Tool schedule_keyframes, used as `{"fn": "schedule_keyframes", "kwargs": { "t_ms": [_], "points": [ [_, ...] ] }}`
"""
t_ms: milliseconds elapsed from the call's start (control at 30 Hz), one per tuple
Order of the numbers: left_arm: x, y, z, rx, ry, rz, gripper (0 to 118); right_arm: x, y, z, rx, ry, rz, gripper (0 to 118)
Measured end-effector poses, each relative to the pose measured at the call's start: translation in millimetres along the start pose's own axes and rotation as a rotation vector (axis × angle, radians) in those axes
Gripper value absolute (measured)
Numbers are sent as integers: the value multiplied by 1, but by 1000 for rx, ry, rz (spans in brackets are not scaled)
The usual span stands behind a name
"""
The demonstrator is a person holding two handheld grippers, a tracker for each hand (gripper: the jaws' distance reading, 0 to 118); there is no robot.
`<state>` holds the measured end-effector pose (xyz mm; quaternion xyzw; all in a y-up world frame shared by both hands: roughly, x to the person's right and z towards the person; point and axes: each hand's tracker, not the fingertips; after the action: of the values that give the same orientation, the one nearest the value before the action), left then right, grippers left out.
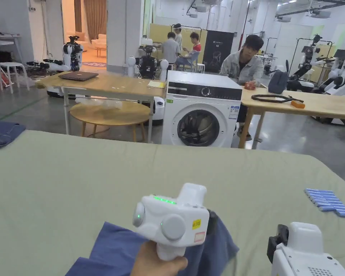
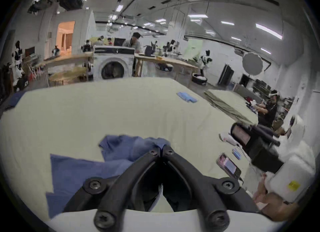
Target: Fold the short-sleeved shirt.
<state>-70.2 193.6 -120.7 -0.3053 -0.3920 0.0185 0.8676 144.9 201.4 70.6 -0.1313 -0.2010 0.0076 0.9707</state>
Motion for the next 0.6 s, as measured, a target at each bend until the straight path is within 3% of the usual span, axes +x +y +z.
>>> {"fn": "schedule_keyframes", "kwargs": {
  "t_ms": [67, 133, 167, 333, 567, 600],
  "points": [
    [-3, -12, -4, -23, -10, 15, 6, -1, -4, -2, -15, 3, -4, 0],
    [-7, -19, -2, -21, -6, 12, 40, -3, -7, -3, -28, 13, -9, 0],
    [-9, -20, 2, -19, 8, 13, 45, -5, -8, -3, -33, 21, -11, 0],
    [-35, -21, 41, 77, 60, 36, 48, -18, -5, 3, -18, 60, -15, 0],
    [-79, -40, 99, 194, 297, 11, 48, -39, 3, 7, 19, 98, 8, 0],
    [-87, -46, 108, 211, 331, 8, 38, -43, 4, 7, 24, 108, 8, 0]
  ]
}}
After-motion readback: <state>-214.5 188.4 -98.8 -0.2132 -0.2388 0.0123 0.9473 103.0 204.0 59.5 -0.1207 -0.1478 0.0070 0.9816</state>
